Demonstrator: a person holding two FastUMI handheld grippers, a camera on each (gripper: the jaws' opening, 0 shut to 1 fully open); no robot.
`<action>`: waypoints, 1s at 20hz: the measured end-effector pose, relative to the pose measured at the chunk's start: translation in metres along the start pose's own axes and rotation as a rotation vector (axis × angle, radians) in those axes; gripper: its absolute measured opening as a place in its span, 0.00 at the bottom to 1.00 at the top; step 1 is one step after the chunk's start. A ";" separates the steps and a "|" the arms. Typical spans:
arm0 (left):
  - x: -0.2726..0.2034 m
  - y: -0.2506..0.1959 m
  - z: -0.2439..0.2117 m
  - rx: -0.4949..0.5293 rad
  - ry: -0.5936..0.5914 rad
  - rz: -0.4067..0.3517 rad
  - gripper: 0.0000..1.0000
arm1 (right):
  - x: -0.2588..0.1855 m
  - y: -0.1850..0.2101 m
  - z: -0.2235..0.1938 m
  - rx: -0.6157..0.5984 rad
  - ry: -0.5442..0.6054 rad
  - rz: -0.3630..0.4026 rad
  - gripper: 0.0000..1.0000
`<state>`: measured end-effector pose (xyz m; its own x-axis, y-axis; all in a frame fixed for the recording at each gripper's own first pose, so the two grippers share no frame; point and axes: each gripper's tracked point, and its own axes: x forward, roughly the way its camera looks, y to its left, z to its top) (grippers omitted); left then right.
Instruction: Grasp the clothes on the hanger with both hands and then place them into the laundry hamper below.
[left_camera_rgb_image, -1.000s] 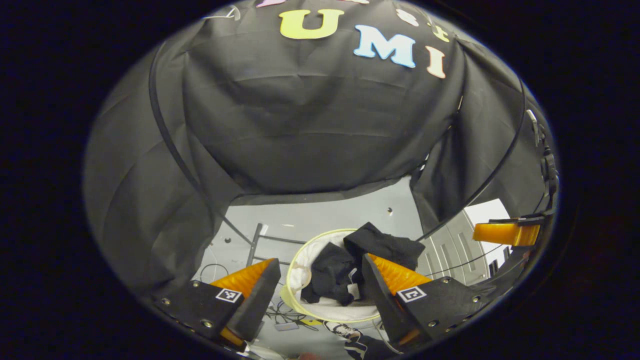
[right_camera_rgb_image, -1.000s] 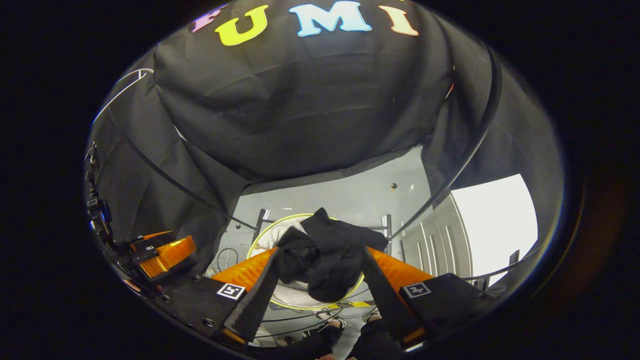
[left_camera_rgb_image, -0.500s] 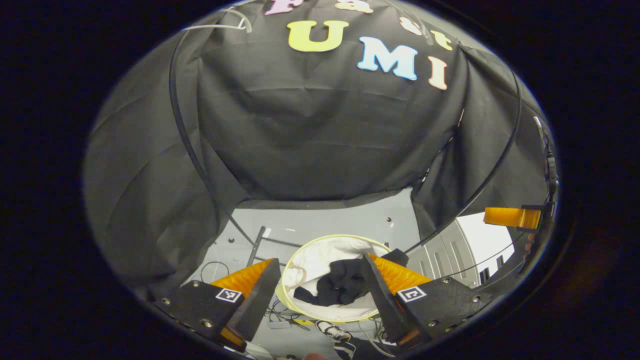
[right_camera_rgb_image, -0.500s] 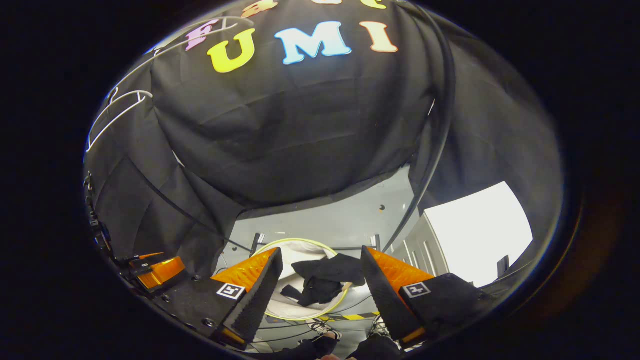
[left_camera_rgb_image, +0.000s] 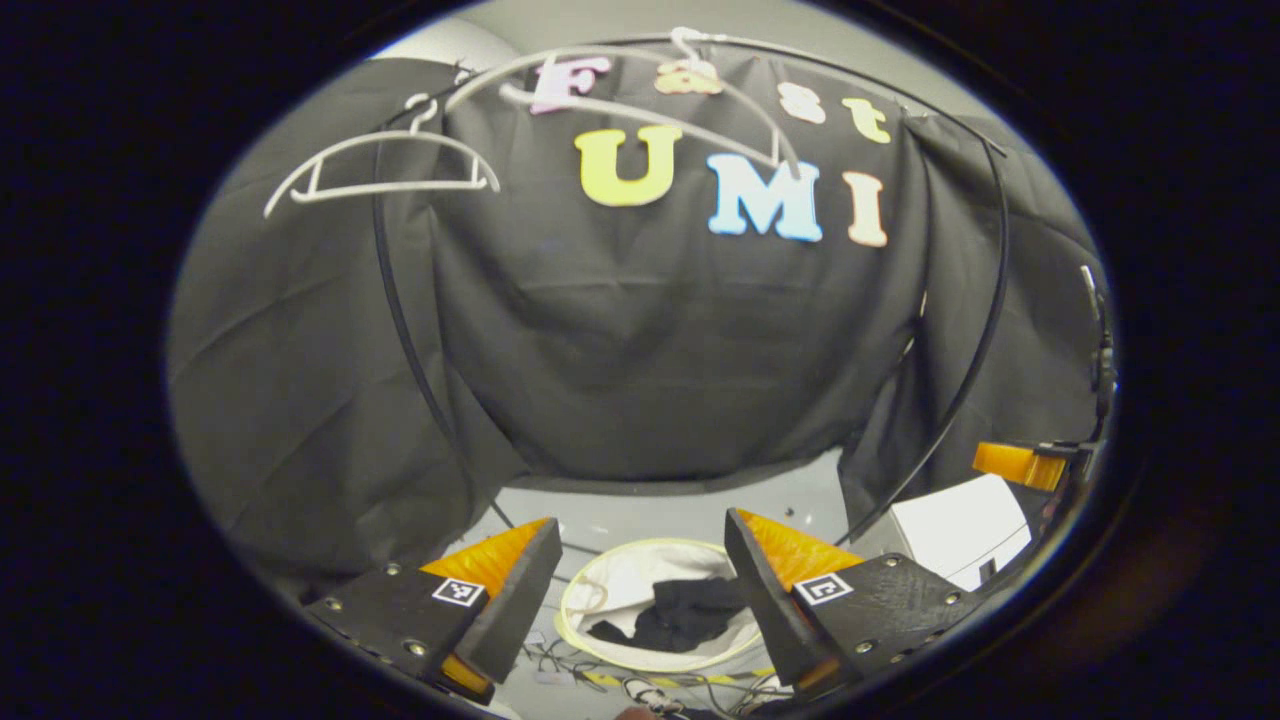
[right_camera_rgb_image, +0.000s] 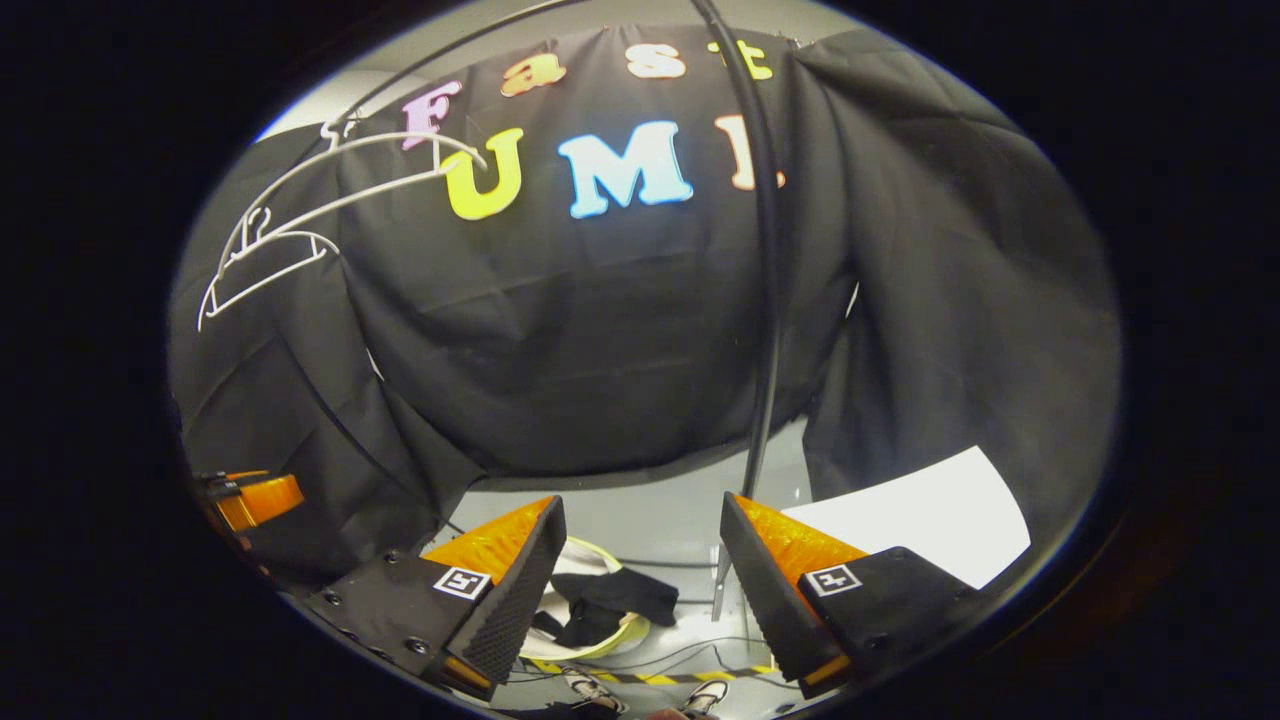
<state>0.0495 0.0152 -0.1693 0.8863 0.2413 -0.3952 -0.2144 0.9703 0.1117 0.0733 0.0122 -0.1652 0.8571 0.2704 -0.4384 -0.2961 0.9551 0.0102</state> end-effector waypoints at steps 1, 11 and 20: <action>-0.012 -0.005 0.018 -0.008 -0.046 0.018 0.96 | -0.005 -0.006 0.011 -0.014 -0.036 0.009 0.98; -0.100 -0.053 0.142 -0.027 -0.375 0.025 0.95 | -0.064 -0.022 0.126 0.014 -0.298 -0.050 0.98; -0.148 -0.027 0.200 -0.060 -0.539 -0.100 0.95 | -0.125 0.002 0.184 0.050 -0.541 -0.107 0.97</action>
<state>0.0059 -0.0497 0.0684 0.9848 0.1221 0.1238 -0.1278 0.9910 0.0391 0.0434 0.0023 0.0548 0.9794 0.1829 0.0851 -0.1867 0.9816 0.0393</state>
